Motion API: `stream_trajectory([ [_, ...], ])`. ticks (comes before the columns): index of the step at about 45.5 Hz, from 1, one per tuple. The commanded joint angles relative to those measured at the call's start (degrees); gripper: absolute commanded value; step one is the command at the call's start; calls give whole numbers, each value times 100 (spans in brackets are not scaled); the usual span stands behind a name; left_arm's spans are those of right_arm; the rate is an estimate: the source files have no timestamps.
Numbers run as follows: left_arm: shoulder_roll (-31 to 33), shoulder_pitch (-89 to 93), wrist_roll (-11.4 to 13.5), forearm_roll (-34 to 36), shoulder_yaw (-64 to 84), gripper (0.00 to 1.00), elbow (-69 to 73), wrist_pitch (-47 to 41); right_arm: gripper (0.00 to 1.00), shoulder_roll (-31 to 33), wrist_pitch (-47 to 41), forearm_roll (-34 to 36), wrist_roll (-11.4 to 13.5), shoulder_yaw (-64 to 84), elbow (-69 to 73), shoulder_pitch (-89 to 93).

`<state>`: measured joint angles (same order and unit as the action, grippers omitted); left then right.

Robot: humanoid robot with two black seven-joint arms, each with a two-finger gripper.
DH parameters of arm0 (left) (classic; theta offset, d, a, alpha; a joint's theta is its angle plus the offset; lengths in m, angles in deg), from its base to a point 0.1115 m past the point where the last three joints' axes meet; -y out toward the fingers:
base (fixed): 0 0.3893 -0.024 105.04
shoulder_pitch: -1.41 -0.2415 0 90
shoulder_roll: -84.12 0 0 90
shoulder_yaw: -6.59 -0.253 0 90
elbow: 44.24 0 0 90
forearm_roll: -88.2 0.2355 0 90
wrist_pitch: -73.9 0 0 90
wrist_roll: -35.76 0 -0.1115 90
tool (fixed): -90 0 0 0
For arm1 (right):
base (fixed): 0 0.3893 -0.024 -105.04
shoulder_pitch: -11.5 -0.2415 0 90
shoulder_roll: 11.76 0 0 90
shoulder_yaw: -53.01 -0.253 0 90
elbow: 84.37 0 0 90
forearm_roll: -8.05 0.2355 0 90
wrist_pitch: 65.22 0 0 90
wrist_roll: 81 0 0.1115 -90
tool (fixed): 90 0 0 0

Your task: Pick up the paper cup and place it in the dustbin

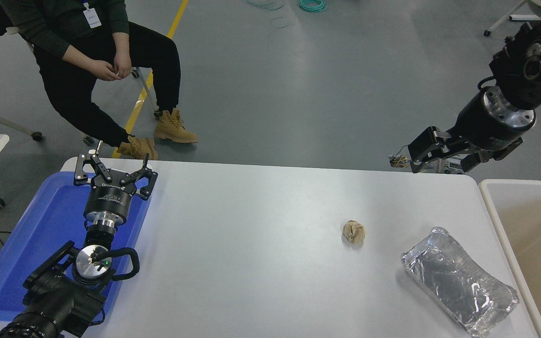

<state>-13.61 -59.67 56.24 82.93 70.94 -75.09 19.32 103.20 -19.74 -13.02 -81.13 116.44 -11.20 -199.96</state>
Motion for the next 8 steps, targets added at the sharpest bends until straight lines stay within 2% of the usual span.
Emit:
stream_trajectory([
  [1, -1, 0, 0, 0, -1, 100, 0, 0, 100, -9, -48, -3, 338, 12, 84, 26],
  [8, -1, 0, 0, 0, -1, 100, 0, 0, 100, -9, -48, 6, 452, 12, 84, 44],
])
